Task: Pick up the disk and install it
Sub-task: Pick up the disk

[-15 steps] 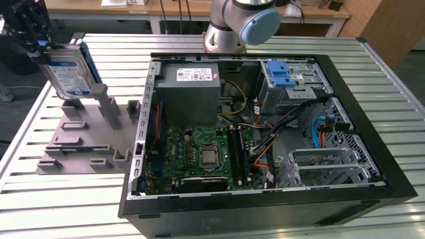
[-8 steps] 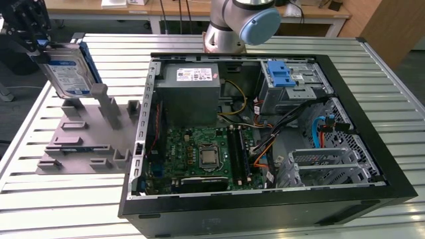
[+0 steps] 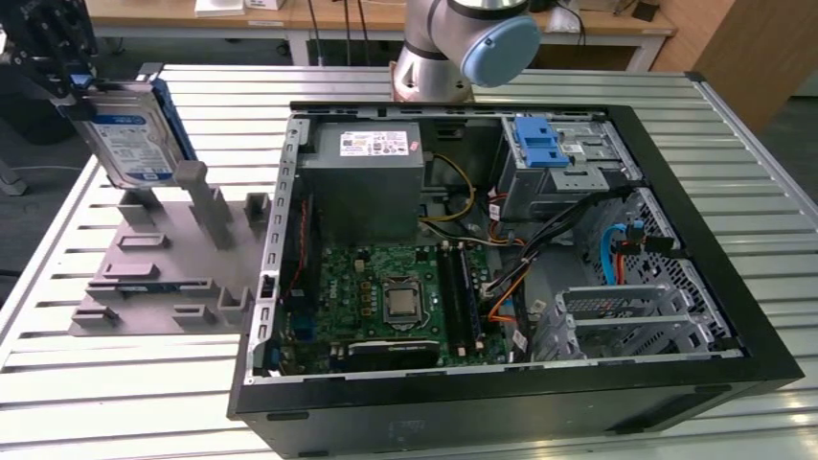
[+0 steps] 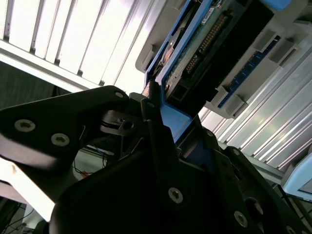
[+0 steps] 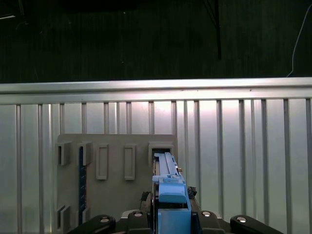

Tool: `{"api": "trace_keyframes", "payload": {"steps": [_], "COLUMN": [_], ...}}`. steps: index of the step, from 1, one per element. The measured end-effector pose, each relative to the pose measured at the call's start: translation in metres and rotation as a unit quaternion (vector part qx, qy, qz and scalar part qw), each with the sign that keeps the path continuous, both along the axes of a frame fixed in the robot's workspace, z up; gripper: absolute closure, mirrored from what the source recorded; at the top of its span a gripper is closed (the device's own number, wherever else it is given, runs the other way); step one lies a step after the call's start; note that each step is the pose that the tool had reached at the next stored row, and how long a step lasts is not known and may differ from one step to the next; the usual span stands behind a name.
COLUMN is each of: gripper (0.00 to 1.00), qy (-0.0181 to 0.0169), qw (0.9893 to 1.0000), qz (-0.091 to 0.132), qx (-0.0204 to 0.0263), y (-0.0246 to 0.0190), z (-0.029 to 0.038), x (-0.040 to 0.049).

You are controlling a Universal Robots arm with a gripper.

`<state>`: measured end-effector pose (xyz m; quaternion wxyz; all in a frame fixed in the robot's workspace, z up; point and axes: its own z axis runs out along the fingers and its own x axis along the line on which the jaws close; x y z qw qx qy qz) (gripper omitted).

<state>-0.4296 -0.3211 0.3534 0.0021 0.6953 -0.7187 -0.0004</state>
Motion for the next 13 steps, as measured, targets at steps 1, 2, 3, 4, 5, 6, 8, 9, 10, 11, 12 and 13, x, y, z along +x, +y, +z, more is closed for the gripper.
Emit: {"api": "trace_keyframes", "payload": {"steps": [1, 2, 3, 4, 5, 6, 8, 9, 10, 11, 12, 13], "gripper": [0.64, 0.64, 0.64, 0.64, 0.64, 0.64, 0.64, 0.64, 0.64, 0.64, 0.64, 0.64], "qy": [0.0000, 0.0000, 0.0000, 0.0000, 0.0000, 0.0000, 0.0000, 0.0001, 0.0001, 0.0000, 0.0000, 0.0000], "qw": [1.0000, 1.0000, 1.0000, 1.0000, 1.0000, 1.0000, 1.0000, 1.0000, 1.0000, 1.0000, 1.0000, 1.0000], "qz": [0.000, 0.000, 0.000, 0.000, 0.000, 0.000, 0.000, 0.000, 0.000, 0.000, 0.000, 0.000], "qx": [0.0000, 0.0000, 0.0000, 0.0000, 0.0000, 0.0000, 0.0000, 0.0000, -0.0001, 0.0000, 0.0000, 0.0000], "y": [0.0000, 0.0001, 0.0001, 0.0002, 0.0002, 0.0002, 0.0003, 0.0003, 0.0003, 0.0003, 0.0003, 0.0003], "z": [0.0002, 0.0005, 0.0006, 0.0008, 0.0010, 0.0012, 0.0016, 0.0020, 0.0024, 0.0026, 0.0029, 0.0032], "x": [0.0000, 0.0000, 0.0000, 0.0000, 0.0000, 0.0000, 0.0000, 0.0000, 0.0000, 0.0000, 0.0000, 0.0000]}}
